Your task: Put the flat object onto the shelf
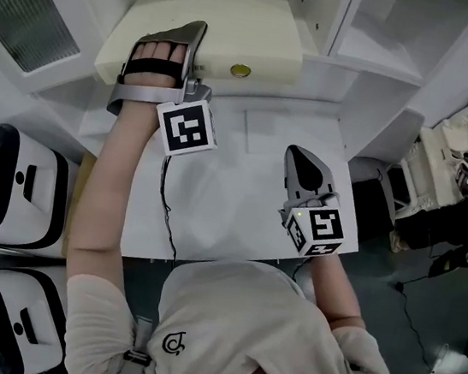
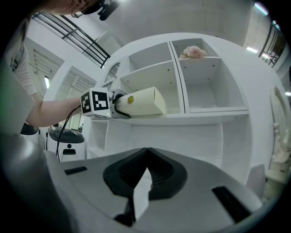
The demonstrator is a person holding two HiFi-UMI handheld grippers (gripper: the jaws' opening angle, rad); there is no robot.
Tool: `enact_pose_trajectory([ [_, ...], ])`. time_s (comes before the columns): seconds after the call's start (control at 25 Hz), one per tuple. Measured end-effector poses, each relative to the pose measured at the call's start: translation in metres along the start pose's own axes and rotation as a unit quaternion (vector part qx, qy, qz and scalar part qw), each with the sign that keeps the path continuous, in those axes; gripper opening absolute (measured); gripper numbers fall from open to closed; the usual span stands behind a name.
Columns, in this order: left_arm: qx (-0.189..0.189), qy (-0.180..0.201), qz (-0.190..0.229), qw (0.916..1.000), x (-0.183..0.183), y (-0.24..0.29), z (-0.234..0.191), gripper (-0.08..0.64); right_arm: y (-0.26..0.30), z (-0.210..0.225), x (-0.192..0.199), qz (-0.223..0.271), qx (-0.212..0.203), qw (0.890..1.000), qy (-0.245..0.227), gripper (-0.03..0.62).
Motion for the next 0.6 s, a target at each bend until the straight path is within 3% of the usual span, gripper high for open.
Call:
enact_pose_trajectory([
  [0.2,0.009,-0.018,-0.002,0.9998,-0.002,0.007,-0.004,0.353,0.007,-0.003,0.008,-0.017,-0.001,1.0,0.001,0.008],
  [0.48,0.029,0.005,-0.018,0.9994,-0.003,0.012,-0.007,0.334,0.02,-0.014,0.009,-0.034,-0.009,0.999,-0.004,0.008],
  [0.52,0.052,0.006,-0.017,0.9985,-0.004,0.013,-0.004,0.349,0.022,-0.016,0.009,-0.034,-0.01,0.999,-0.007,0.008],
  [0.6,0.104,0.005,-0.019,0.9944,-0.005,0.014,0.002,0.511,0.023,-0.018,0.009,-0.036,-0.013,0.999,-0.011,0.008],
])
Point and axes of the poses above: the fingertips, and each gripper's own axes: y forward along the fingers, z to its right, x out of its underside, the point moved 9 cm from there along -y, backward along the fingers, and after that the axes turned 12 degrees about -z, right-handed, at the moved point
